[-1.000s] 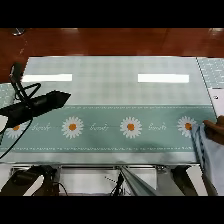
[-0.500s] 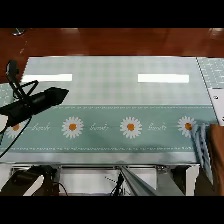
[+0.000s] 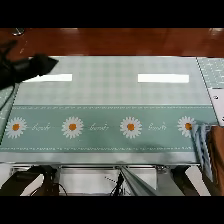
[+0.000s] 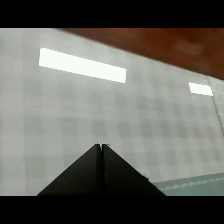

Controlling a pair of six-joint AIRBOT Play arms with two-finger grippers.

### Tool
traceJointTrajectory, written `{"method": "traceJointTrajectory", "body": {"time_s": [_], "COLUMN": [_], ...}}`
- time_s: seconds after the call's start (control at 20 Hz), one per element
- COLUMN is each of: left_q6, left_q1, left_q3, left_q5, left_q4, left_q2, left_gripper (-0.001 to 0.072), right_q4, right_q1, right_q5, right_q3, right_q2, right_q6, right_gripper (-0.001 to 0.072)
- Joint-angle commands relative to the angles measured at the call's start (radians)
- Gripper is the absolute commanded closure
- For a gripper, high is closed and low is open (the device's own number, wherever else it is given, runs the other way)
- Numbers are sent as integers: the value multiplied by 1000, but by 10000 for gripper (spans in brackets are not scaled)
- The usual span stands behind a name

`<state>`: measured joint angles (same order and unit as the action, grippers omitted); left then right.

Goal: Fold the shirts.

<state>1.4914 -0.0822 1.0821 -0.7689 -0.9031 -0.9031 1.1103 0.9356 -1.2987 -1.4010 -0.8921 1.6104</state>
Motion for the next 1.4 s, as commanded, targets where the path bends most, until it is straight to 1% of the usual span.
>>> {"method": "traceJointTrajectory", "body": {"time_s": [0.0,0.05,0.1,0.15,0.2,0.25,0.3,0.4,0.45,0.5,0.65,0.75,0.8,1.35], "left_q6": [-49,-47,-43,4,63,105,125,138,154,170,172,172,172,172], "left_q1": [-48,-98,-146,-191,-222,-243,-246,-223,-205,-190,-162,-162,-163,-163], "left_q3": [301,336,332,299,247,170,88,-37,-53,-50,-40,-40,-40,-40], "left_q5": [-115,-114,-113,-130,-160,-192,-197,-183,-185,-180,-167,-233,-237,-234], "left_q4": [-4,-48,-117,-223,-326,-420,-475,-500,-499,-499,-500,-500,-499,-499], "left_q2": [-144,-162,-166,-167,-167,-167,-167,-171,-175,-176,-175,-175,-176,-177], "left_gripper": [690,690,690,690,690,689,689,688,688,688,688,688,688,688], "right_q4": [-251,-87,133,324,475,578,637,645,629,614,600,601,601,601], "right_q1": [-399,-586,-761,-900,-1006,-1079,-1116,-1119,-1115,-1112,-1112,-1112,-1112,-1112], "right_q5": [185,149,101,75,82,103,117,131,132,136,139,120,122,122], "right_q3": [-102,-93,-75,-35,25,95,154,220,224,224,224,224,224,224], "right_q2": [-130,-164,-201,-231,-256,-283,-313,-370,-396,-413,-420,-420,-420,-420], "right_q6": [-143,-177,-150,-107,-54,-15,3,111,139,143,140,140,140,140], "right_gripper": [688,689,689,689,690,690,690,690,690,690,690,690,689,690]}}
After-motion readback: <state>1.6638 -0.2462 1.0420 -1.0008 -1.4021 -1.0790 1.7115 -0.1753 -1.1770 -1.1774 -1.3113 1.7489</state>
